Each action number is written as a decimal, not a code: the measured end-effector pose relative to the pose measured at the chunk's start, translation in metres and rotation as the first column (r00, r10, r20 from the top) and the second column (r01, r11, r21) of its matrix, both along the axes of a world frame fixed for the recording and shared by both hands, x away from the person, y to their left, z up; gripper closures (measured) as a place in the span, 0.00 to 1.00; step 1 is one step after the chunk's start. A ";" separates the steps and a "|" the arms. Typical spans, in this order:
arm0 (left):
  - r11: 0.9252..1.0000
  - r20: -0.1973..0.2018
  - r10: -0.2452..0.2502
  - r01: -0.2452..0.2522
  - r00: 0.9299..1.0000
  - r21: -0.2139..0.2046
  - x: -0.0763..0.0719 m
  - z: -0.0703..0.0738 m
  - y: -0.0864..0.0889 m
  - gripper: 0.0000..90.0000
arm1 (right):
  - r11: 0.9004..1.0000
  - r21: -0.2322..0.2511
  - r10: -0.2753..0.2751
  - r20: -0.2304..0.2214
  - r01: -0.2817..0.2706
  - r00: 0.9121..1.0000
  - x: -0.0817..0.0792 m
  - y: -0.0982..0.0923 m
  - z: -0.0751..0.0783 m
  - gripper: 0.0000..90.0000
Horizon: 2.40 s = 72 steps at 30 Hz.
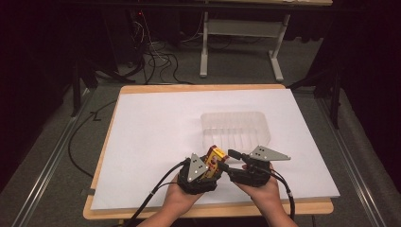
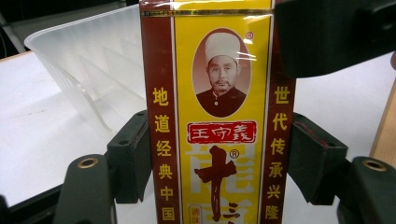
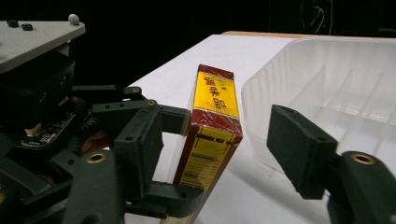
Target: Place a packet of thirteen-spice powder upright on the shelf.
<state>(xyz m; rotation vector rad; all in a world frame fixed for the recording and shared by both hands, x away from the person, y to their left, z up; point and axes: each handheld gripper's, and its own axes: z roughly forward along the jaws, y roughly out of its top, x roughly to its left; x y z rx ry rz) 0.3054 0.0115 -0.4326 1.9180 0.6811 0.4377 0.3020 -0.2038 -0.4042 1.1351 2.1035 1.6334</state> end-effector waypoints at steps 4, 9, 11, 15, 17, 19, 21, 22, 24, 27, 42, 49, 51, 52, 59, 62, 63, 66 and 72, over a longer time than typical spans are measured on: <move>1.000 0.001 -0.001 0.001 1.000 0.001 0.000 0.000 -0.001 0.36 | 0.999 0.020 0.026 -0.013 -0.026 1.000 0.001 0.001 -0.003 0.52; 1.000 0.006 -0.002 0.002 1.000 -0.001 -0.001 -0.001 -0.002 0.36 | 0.999 0.023 0.040 -0.029 -0.039 0.999 0.002 0.002 -0.005 0.59; 1.000 0.008 -0.003 0.003 1.000 -0.001 -0.001 -0.001 -0.002 0.36 | 0.999 0.027 0.045 -0.037 -0.044 0.998 0.003 0.002 -0.005 0.62; 1.000 0.004 -0.003 0.003 1.000 0.002 0.000 -0.001 -0.001 0.36 | 0.999 0.027 0.044 -0.042 -0.042 0.998 0.004 0.002 -0.007 0.67; 1.000 0.006 -0.004 0.004 1.000 0.004 -0.001 -0.001 -0.001 0.36 | 0.999 0.027 0.037 -0.044 -0.036 0.998 0.004 0.001 -0.007 0.70; 1.000 0.008 -0.003 0.003 1.000 0.006 -0.001 -0.001 -0.001 0.36 | 0.999 0.031 0.037 -0.044 -0.036 0.998 0.004 0.001 -0.007 0.71; 1.000 0.003 -0.005 0.005 1.000 0.010 -0.001 -0.001 -0.002 0.36 | 0.999 0.024 0.036 -0.041 -0.035 0.999 0.003 0.001 -0.006 0.72; 1.000 0.003 -0.004 0.004 1.000 0.012 -0.001 -0.001 -0.002 0.36 | 0.999 0.021 0.034 -0.041 -0.033 0.999 0.002 0.002 -0.006 0.73; 1.000 0.003 -0.004 0.004 1.000 0.013 0.000 -0.001 -0.002 0.36 | 0.999 0.019 0.031 -0.039 -0.030 0.999 0.002 0.003 -0.006 0.73; 1.000 -0.006 -0.013 0.013 1.000 0.014 0.001 -0.002 -0.001 0.34 | 0.999 0.015 0.033 -0.035 -0.032 0.999 0.001 0.004 -0.005 0.75; 0.999 -0.013 -0.036 0.036 0.999 -0.001 0.003 0.006 0.014 0.23 | 1.000 -0.013 -0.023 0.017 0.024 1.000 -0.002 -0.008 0.000 0.76; 0.999 -0.014 -0.009 0.008 1.000 -0.034 0.009 0.013 0.029 0.25 | 0.999 -0.014 -0.037 0.032 0.037 0.999 -0.003 -0.011 0.003 0.76; 0.999 -0.017 -0.007 0.006 1.000 -0.040 0.011 0.014 0.034 0.26 | 0.999 -0.015 -0.042 0.040 0.042 0.998 -0.003 -0.013 0.003 0.76; 0.999 -0.018 -0.002 0.001 1.000 -0.045 0.012 0.016 0.037 0.26 | 0.999 -0.016 -0.046 0.041 0.047 0.998 -0.003 -0.014 0.004 0.76; 0.996 -0.008 0.050 -0.051 0.999 -0.079 0.021 0.023 0.058 0.27 | 0.997 -0.018 -0.073 0.066 0.074 0.995 -0.004 -0.020 0.009 0.76; 0.995 -0.006 0.068 -0.068 0.998 -0.078 0.024 0.023 0.065 0.28 | 0.996 -0.019 -0.083 0.075 0.085 0.994 -0.004 -0.022 0.011 0.76; 0.994 -0.006 0.073 -0.073 0.997 -0.078 0.025 0.023 0.067 0.28 | 0.996 -0.016 -0.086 0.077 0.087 0.993 -0.005 -0.023 0.012 0.76; 0.993 -0.002 0.092 -0.092 0.996 -0.074 0.029 0.024 0.075 0.28 | 0.994 -0.023 -0.101 0.091 0.104 0.991 -0.005 -0.026 0.014 0.76; 0.990 -0.012 0.120 -0.121 0.993 -0.075 0.033 0.024 0.089 0.29 | 0.990 -0.021 -0.139 0.103 0.142 0.985 -0.005 -0.035 0.019 0.76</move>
